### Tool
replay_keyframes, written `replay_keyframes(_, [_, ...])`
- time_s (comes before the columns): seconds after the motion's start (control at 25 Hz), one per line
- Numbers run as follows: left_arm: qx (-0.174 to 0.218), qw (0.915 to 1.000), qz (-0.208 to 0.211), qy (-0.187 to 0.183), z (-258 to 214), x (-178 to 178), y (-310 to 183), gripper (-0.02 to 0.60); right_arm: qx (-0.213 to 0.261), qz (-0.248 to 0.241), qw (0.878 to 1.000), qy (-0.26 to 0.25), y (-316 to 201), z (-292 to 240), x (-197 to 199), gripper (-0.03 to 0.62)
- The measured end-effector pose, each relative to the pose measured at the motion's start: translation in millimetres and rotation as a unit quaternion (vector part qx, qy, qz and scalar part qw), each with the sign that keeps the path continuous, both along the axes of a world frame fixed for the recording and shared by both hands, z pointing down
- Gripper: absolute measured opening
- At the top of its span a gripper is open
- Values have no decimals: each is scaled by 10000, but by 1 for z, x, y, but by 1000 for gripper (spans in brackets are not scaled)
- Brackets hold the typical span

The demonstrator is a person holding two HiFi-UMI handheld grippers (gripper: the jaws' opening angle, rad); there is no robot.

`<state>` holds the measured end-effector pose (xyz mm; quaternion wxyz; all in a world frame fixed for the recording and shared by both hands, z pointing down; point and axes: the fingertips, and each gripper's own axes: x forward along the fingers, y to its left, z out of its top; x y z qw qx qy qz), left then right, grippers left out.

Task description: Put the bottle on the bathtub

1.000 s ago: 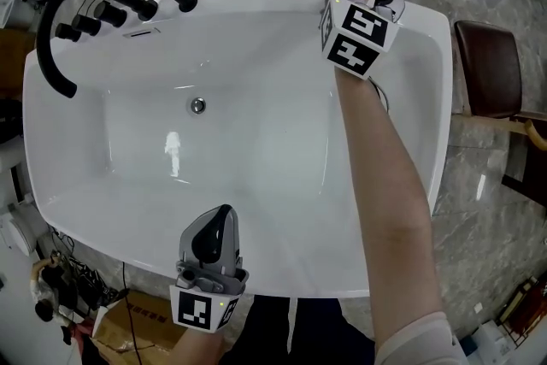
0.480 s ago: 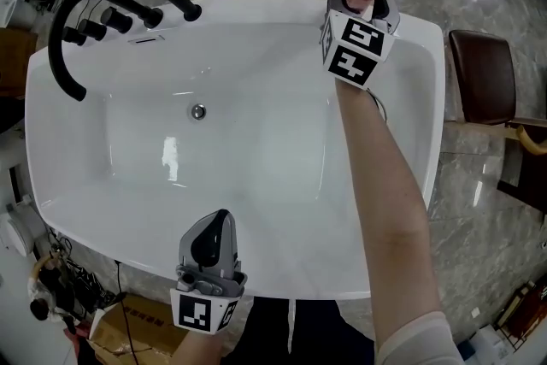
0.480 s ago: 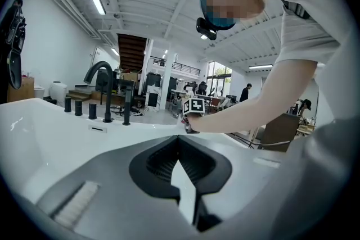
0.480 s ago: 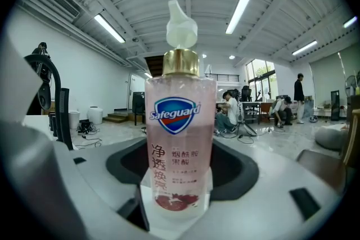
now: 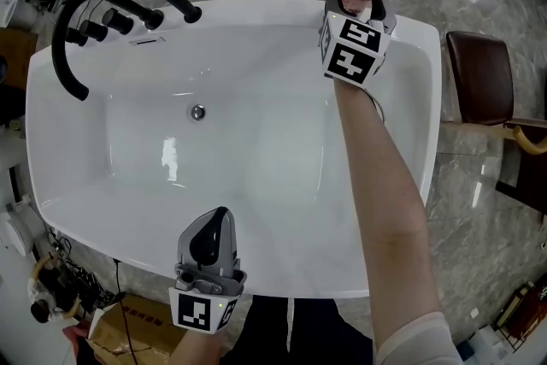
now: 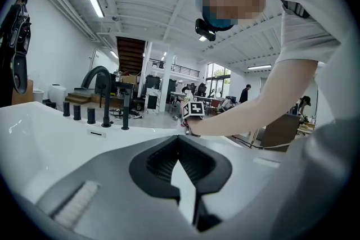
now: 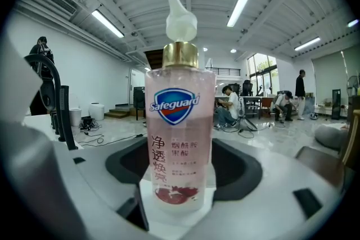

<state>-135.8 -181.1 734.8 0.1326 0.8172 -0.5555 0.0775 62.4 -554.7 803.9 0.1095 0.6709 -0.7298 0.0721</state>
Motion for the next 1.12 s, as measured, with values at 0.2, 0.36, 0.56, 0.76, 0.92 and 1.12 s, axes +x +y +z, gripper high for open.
replay_keyframes(0.2, [14, 10000, -5, -42, 0, -3, 0, 9, -87, -116, 9996, -222, 3, 3, 1, 357])
replay_keyframes(0.36, [112, 9999, -30, -100, -6, -7, 1, 9, -23, -269, 9995, -140, 22, -4, 1, 370])
replay_keyframes(0.56, [188, 9997, -62, -129, -16, -13, 4, 9, -49, -341, 9994, 49, 63, -18, 4, 370])
replay_keyframes(0.76, [258, 9995, -144, -68, -37, -20, 0, 9, -107, -516, 9986, 28, 123, -50, 1, 370])
replay_keyframes(0.92, [443, 9989, -180, 12, -78, -24, -7, 9, -98, -532, 9984, -160, 174, -98, 3, 370])
replay_keyframes(1.12, [754, 9971, -99, 7, -148, -18, -15, 9, -62, -302, 9976, -627, 229, -182, 20, 369])
